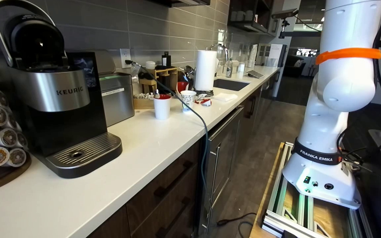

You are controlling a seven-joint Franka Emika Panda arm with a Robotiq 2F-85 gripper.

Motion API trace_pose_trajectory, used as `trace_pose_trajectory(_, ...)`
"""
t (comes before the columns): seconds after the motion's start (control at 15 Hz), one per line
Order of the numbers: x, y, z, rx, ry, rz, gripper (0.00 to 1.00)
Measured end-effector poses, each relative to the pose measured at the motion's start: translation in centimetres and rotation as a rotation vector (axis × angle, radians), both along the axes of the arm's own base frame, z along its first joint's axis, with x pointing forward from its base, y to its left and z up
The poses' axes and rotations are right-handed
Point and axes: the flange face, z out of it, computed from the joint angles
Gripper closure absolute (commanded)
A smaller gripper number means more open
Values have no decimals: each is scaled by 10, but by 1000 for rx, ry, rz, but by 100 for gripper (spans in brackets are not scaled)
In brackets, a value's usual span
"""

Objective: Remove one coffee pod from the counter.

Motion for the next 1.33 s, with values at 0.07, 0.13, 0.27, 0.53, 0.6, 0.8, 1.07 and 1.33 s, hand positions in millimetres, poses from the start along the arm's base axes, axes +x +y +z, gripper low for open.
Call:
trace_pose_trajectory(0.07,4,-1,-4,7,6,0,71)
trace_pose_trajectory(0.13,7,-2,-8,15,12,1,27)
trace_pose_trajectory(0.27,12,-1,-14,27,19,6,13)
trace_pose_trajectory(0.53,12,4,-11,25,8,23,0)
trace_pose_trajectory(0.6,10,6,-6,21,-2,29,0)
trace_pose_trajectory(0.8,-7,18,18,9,-48,48,0)
trace_pose_trajectory(1.07,-47,36,56,-44,-92,11,0)
trace_pose_trajectory(1.33,-93,53,62,-82,20,-117,0)
